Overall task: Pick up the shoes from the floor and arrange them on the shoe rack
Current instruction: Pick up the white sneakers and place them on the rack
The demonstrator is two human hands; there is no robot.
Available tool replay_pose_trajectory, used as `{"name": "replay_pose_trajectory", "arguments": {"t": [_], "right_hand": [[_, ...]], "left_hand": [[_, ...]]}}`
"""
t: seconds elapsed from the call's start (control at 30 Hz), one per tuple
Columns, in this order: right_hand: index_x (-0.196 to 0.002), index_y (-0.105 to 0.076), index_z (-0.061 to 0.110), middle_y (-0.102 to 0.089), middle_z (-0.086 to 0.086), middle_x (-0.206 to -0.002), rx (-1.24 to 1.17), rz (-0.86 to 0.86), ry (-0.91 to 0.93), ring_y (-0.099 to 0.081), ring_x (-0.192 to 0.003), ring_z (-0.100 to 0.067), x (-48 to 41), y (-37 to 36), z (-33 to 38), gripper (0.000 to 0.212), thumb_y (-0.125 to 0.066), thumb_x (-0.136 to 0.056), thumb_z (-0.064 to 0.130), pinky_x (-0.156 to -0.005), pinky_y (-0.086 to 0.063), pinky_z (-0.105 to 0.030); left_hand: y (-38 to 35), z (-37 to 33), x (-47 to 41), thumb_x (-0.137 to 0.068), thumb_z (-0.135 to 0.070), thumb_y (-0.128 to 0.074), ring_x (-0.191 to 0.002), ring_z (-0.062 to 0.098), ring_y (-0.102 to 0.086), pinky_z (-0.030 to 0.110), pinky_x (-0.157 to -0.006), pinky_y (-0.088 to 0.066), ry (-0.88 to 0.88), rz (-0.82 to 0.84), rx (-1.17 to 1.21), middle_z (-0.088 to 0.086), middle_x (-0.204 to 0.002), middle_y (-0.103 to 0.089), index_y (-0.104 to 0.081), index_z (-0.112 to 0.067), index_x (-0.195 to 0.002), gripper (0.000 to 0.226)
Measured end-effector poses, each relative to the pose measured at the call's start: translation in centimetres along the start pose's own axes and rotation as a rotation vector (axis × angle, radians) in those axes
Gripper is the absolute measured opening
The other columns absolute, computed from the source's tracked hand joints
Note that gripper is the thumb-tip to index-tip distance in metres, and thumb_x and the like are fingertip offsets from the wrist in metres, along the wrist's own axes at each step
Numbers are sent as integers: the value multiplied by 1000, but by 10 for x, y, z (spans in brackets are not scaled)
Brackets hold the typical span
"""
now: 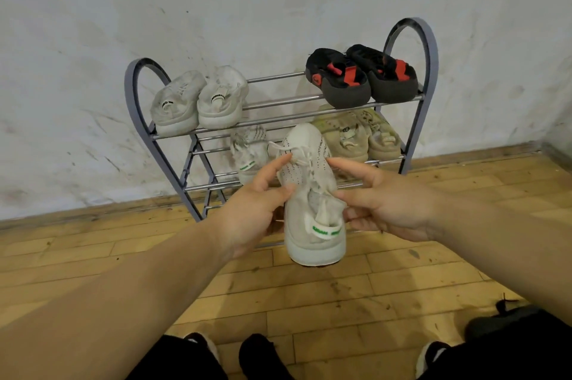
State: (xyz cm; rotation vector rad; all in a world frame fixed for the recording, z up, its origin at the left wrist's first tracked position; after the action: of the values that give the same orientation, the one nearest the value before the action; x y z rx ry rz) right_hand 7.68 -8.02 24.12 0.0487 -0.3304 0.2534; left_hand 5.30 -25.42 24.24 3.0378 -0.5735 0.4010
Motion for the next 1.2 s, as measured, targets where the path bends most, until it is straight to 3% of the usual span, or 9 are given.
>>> {"name": "replay_pose_trajectory", "arguments": {"t": [0.1,0.2,0.27,0.37,0.5,0.6,0.73,1.0,1.2], "right_hand": [[-148,-45,50,-79,-2,-110,-48,4,-12,-76,-85,-17,-12,-14,-1,67,-70,-96,16,-82,-57,-34],[-150,-44,48,-78,-3,-116,-69,24,-29,-77,-97,-24,-20,-26,-2,69,-71,-95,15,-90,-59,-39],[-150,-43,46,-77,-5,-119,-72,54,-38,-76,-103,-28,-25,-35,-3,69,-71,-95,15,-97,-57,-43],[-150,-44,46,-77,-2,-118,-45,64,-27,-77,-100,-26,-36,-48,0,67,-71,-95,19,-95,-57,-42],[-148,-46,47,-75,3,-121,111,28,42,-74,-106,-26,-58,-62,15,58,-69,-98,32,-101,-55,-49],[-151,-46,43,-65,3,-131,251,-67,107,-67,-112,-20,-80,-59,27,55,-65,-99,40,-97,-56,-41],[-156,-43,36,-50,-2,-154,615,-129,212,-49,-139,-18,-115,-61,31,62,-64,-98,47,-107,-38,-29],[-161,-28,41,-31,-5,-166,893,-110,190,-33,-150,-25,-187,-88,7,82,-67,-91,57,-121,-29,-35],[-163,-22,37,-26,-14,-163,1043,-204,253,-33,-148,-35,-210,-99,8,79,-63,-97,50,-116,-33,-36]], "left_hand": [[6,-2,12,-93,-43,-68,-127,10,-63,42,-108,-50,-2,32,-71,-15,-147,-59,-31,-61,-153,73],[7,-1,28,-83,-35,-79,-105,-8,-68,18,-84,-56,13,120,-143,-20,-147,-54,-23,-56,-157,95],[15,1,33,-81,-29,-87,-87,-9,-70,16,-68,-55,41,121,-132,-23,-136,-61,-27,-48,-159,100],[34,6,37,-69,-28,-96,-105,6,-74,37,-88,-60,107,83,-57,-28,-111,-74,-29,-34,-161,114],[66,0,43,-62,-17,-97,-116,22,-72,52,-99,-57,76,-38,-8,-8,-133,-67,-33,-25,-161,118],[91,1,45,-60,-14,-89,-116,21,-70,48,-92,-61,61,-128,6,-8,-137,-60,-31,-22,-162,117],[132,8,37,-65,-13,-89,-116,21,-68,51,-95,-60,46,-230,-48,-10,-139,-55,-29,-24,-163,115],[206,23,-31,-78,-6,-88,-138,27,-52,55,-112,-47,54,-327,-146,-2,-160,-42,-26,-31,-163,108],[231,27,-81,-83,-8,-86,-141,23,-48,49,-117,-44,53,-300,-165,-4,-163,-38,-26,-29,-163,102]]}}
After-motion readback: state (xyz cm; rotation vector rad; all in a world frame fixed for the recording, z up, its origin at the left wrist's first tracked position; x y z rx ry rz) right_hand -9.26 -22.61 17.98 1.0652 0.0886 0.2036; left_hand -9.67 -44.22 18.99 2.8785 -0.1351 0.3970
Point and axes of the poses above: each hand's wrist, its own x-axis away from the middle knuckle, its own y-axis out of the back of the hand, z = x × y, the point moved 9 cm from there along -x, towards the middle knuckle
